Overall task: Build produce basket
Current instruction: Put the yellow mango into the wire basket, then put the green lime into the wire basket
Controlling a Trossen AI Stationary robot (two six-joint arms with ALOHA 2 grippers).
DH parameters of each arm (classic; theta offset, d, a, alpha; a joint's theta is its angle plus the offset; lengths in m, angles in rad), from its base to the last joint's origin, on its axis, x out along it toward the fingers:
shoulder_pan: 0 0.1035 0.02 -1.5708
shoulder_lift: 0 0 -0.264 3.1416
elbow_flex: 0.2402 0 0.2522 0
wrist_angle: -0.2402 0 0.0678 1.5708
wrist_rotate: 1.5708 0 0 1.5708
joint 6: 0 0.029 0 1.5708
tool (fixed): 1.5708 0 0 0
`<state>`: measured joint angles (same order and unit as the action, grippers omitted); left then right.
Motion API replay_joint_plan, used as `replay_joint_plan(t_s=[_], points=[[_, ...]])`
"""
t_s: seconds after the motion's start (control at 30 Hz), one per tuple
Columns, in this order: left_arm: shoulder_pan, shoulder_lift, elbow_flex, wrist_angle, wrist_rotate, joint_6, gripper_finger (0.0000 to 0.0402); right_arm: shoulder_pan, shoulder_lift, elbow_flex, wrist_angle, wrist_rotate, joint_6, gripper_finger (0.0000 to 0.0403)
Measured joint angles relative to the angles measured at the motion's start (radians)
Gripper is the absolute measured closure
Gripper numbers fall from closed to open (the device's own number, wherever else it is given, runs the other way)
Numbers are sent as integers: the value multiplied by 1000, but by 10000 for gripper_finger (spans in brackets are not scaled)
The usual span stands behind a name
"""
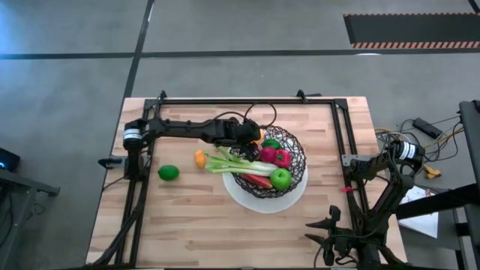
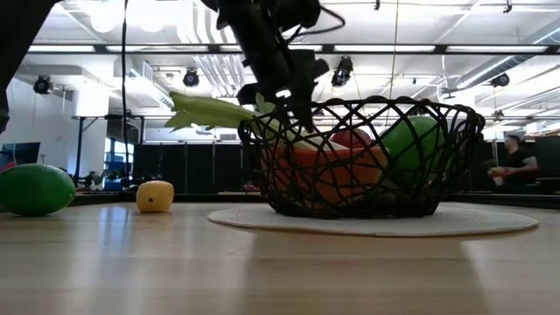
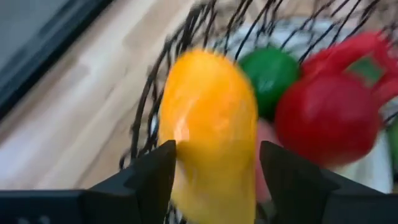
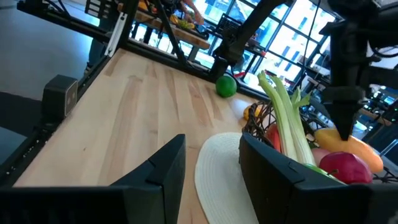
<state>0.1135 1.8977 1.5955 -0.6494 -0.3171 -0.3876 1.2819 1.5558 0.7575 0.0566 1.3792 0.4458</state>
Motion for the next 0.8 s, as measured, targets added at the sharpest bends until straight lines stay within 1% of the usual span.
replay_joint_plan(t_s=[0.13,0.2,0.3,0.4,0.47,0.53,0.6,0.8], points=[[-9,-11,0,99,-15,78,204,0,0,-1,0,0,0,264],[-16,-24,3,121,-25,86,212,0,0,-1,0,0,0,264],[-36,-42,24,81,-44,106,221,0,0,-1,0,0,10,264],[-77,-70,42,-29,-86,107,227,0,0,-2,0,-3,16,264],[-115,-101,44,-114,-134,94,228,0,0,-3,0,-13,17,264],[-159,-132,39,-201,-193,42,229,0,0,-4,0,-18,20,264],[-207,-162,34,-324,-235,-35,229,0,0,-4,0,-18,30,264],[-367,-219,27,-630,-318,-349,229,0,0,-4,0,-18,34,264]])
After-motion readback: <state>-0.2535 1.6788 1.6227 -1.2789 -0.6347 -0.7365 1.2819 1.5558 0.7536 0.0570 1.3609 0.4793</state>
